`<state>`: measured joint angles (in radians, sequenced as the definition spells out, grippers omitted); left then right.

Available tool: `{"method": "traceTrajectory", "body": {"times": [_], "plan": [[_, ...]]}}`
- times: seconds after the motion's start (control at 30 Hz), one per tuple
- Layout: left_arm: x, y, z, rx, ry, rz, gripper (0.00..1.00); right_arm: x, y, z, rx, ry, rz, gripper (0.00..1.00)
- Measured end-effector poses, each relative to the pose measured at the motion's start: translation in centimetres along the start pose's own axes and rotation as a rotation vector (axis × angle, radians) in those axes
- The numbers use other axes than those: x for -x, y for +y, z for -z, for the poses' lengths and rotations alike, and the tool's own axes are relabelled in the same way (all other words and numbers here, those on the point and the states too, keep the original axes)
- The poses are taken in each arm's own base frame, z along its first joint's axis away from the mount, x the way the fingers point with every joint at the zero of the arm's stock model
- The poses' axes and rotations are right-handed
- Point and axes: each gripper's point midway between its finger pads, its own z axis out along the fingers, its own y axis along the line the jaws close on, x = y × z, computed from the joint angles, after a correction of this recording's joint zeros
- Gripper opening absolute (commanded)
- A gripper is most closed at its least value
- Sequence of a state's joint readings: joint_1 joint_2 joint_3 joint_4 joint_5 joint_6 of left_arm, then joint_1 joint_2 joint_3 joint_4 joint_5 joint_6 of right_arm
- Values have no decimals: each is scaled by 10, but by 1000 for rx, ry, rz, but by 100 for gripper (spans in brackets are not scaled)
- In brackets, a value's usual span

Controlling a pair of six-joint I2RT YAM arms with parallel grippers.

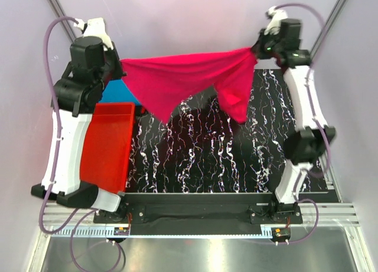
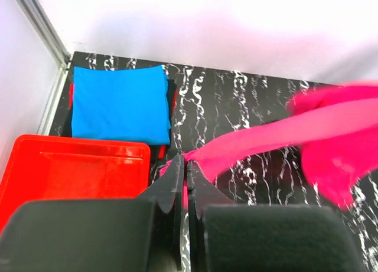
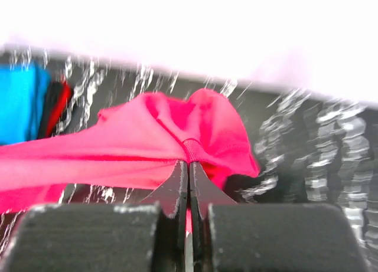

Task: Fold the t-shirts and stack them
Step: Flatten the tshirt out

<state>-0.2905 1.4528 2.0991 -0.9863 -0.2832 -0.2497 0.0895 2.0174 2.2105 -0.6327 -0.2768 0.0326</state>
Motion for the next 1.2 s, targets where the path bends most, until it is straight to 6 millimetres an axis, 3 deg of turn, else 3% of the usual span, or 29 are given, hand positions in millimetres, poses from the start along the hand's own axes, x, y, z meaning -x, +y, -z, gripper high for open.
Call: {"method": "traceTrajectory", "body": {"times": [0.1, 0.17, 0.2, 0.27, 0.33, 0.37, 0.47, 0.5, 0.53, 0.57, 0.6, 0.67, 0.77, 0.9, 1.0, 1.2], "plan": [[-12, -2, 14, -52, 10, -2, 0, 48, 6, 73, -60, -139, 53, 0], [-35, -5, 21, -107, 37, -9, 0, 45, 9, 107, -90, -166, 48, 0], [-55, -5, 25, -129, 74, -16, 0, 30, 10, 119, -100, -143, 26, 0], [-102, -5, 31, -192, 144, -25, 0, -16, 11, 131, -118, -79, -52, 4], [-166, -5, 36, -258, 262, -33, 0, -83, 8, 131, -135, 50, -150, 11], [-204, -4, 40, -289, 344, -35, 0, -122, 6, 127, -145, 110, -202, 21], [-285, -3, 46, -351, 550, -28, 0, -262, 0, 133, -223, 399, -381, 26], [-304, -3, 48, -362, 607, -23, 0, -295, 0, 141, -254, 479, -421, 31], [-323, -3, 51, -376, 673, -15, 0, -327, -1, 152, -298, 561, -465, 44], [-336, -5, 54, -393, 721, -4, 0, -348, -1, 163, -337, 619, -503, 49], [-343, -8, 56, -416, 752, 5, 0, -355, -2, 170, -363, 645, -515, 52], [-345, -15, 59, -451, 766, 25, 0, -346, -4, 177, -404, 617, -534, 54], [-337, -24, 57, -498, 736, 43, 0, -300, -8, 169, -411, 488, -521, 53], [-332, -33, 56, -541, 715, 59, 0, -243, -7, 141, -319, 353, -455, 50], [-328, -36, 55, -557, 700, 64, 0, -233, 1, 108, -197, 378, -398, 53], [-327, -38, 52, -567, 685, 64, 0, -240, -4, 30, -101, 488, -270, 54]]}}
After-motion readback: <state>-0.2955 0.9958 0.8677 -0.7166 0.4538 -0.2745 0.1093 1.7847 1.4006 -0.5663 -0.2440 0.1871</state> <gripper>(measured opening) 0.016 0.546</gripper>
